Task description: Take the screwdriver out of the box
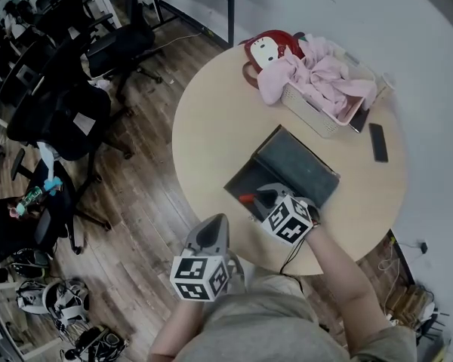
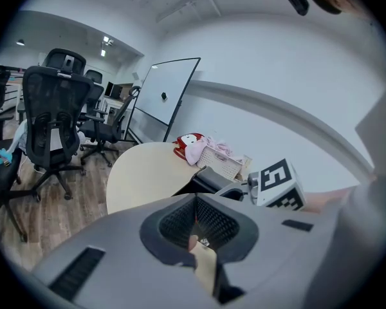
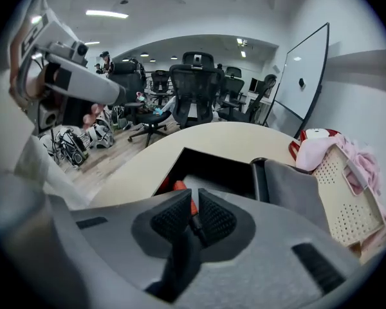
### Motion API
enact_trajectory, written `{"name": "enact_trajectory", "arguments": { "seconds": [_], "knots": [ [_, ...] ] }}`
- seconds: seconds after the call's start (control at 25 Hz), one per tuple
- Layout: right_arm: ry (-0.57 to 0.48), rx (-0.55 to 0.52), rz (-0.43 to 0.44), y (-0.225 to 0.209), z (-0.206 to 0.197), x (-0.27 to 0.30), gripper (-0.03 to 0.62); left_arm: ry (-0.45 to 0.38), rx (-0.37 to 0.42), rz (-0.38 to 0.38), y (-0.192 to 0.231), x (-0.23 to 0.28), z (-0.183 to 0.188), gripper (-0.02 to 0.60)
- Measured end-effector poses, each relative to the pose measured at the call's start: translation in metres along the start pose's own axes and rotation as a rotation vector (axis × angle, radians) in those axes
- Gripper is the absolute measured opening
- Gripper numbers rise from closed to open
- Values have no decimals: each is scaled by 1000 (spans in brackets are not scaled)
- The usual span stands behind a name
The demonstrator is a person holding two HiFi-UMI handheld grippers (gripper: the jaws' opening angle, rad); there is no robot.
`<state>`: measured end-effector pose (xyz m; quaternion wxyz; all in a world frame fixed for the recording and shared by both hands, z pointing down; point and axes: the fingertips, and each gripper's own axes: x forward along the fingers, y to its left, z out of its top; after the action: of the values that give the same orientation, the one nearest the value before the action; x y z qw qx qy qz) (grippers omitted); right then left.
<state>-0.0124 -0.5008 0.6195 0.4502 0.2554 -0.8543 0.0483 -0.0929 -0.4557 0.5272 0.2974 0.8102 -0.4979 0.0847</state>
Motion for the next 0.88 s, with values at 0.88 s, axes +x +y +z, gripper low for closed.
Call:
{"name": "enact_trajectory", "arguments": {
  "seconds": [0.88],
  "knots": [
    [190,-93,104,13,-17,53,97,-19,-26,28,12,-1,6,5]
  ]
}}
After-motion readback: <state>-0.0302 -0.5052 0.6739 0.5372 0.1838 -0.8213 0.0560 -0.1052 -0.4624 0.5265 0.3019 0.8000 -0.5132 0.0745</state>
